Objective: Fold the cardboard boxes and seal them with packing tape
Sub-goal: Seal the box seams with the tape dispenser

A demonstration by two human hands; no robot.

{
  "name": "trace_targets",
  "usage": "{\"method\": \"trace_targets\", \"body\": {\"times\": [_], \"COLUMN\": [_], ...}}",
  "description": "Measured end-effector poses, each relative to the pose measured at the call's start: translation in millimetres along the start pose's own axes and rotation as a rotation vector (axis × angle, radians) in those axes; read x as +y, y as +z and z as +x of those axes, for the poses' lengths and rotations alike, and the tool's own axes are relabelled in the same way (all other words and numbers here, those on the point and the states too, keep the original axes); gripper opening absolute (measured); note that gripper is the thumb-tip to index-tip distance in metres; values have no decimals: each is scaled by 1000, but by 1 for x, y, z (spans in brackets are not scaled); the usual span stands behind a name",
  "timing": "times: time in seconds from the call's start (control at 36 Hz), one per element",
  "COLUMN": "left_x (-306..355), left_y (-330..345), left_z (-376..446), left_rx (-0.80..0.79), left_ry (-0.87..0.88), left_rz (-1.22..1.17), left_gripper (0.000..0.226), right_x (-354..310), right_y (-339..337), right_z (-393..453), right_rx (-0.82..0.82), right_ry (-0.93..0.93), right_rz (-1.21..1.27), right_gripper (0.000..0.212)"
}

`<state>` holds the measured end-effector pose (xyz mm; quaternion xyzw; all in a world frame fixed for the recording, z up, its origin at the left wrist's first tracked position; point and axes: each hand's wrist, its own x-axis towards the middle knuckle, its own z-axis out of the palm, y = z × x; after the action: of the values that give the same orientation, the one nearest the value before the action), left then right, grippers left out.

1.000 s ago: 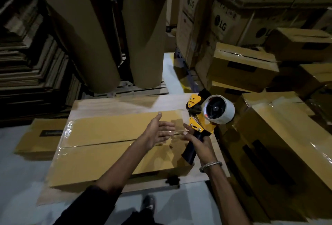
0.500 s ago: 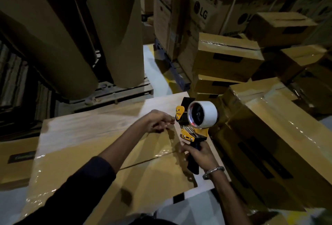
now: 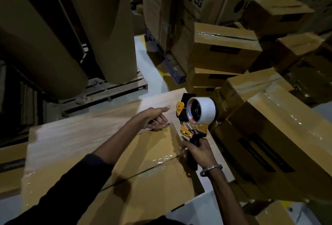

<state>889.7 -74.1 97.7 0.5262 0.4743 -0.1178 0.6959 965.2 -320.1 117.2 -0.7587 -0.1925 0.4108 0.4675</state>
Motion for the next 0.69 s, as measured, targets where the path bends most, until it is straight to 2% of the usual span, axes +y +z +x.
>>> {"method": "trace_targets", "body": {"times": [0.06, 0.11, 0.17, 0.22, 0.28, 0.31, 0.39, 0.47, 0.56, 0.69], "left_x": [3, 7, 9, 9, 8, 7, 7, 5, -3, -19], "left_y": [-3, -4, -4, -4, -6, -7, -8, -2, 4, 12], "left_z": [-2, -3, -2, 2, 8, 10, 13, 14, 23, 37], "left_rx": [-41, -157, -252, -274, -233, -195, -96, -11, 49, 153], "left_ry": [-27, -70, -87, -40, 52, 102, 240, 339, 359, 293], "left_rz": [26, -20, -113, -170, -191, -183, -57, 161, 258, 229], "left_gripper": [83, 90, 74, 39, 14, 10, 9, 18, 35, 23], "right_x": [-4, -6, -7, -6, -5, -3, 2, 5, 9, 9], "right_y": [2, 4, 6, 7, 7, 8, 8, 10, 13, 16], "right_z": [1, 3, 3, 3, 2, 2, 4, 5, 8, 8], "right_rx": [17, 24, 20, 16, 7, 5, 20, 54, 103, 68], "right_ry": [6, 16, 36, 44, 49, 55, 73, 113, 121, 138], "right_rz": [17, 16, 15, -2, -25, -33, -80, -136, -229, -167], "right_gripper": [37, 39, 41, 41, 39, 37, 34, 21, 9, 13]}}
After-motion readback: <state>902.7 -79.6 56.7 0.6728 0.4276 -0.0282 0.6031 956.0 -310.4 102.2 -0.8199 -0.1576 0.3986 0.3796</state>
